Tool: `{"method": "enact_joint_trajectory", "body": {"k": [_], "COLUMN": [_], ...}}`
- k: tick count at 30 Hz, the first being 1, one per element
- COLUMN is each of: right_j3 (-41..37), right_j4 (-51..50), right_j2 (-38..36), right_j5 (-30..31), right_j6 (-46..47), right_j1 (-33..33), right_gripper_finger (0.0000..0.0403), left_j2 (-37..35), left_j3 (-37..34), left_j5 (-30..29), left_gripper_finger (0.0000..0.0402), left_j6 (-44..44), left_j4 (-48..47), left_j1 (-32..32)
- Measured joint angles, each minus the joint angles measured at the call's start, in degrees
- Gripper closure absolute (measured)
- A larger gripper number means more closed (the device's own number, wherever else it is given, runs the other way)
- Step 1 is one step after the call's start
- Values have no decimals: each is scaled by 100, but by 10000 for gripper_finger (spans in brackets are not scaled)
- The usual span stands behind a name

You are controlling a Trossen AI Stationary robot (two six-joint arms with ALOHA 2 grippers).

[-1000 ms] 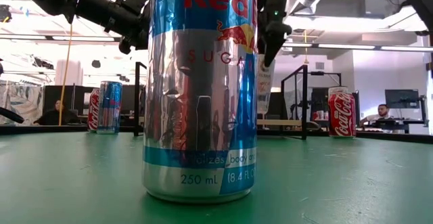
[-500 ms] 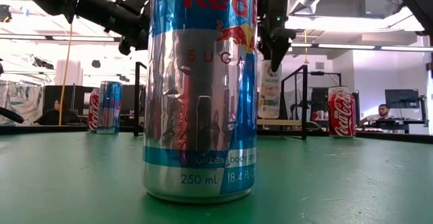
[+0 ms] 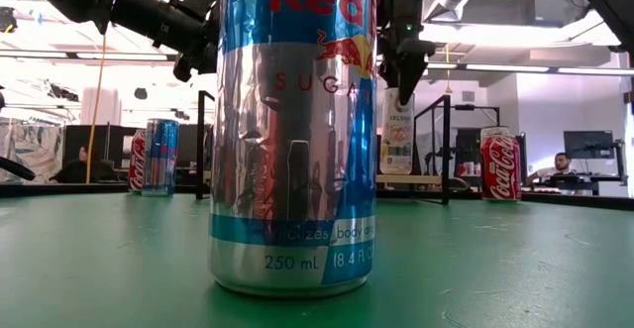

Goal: Place canned beverage on shelf
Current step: Put the middle white soda can on the shelf

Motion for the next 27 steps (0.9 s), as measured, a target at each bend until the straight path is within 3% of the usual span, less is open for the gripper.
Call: {"method": "enact_joint_trajectory", "body": {"k": [8,17,27], "right_j3": [-2,-2,-2], "right_j4": [-52,-42,-67], "right_j2": [0,-9,-205], "right_j5": [-60,-57,58], "right_j6": [193,251,184], "right_j1": [0,0,11], "right_gripper_finger": [102,48,51], "left_j2": [0,0,0], "left_j3": [0,0,0], "left_j5": [0,0,0], "left_gripper_finger": [243,243,243], "left_j6": [-2,-2,98], "left_j4": [-1,-1,1], "left_j1": [0,0,0]}}
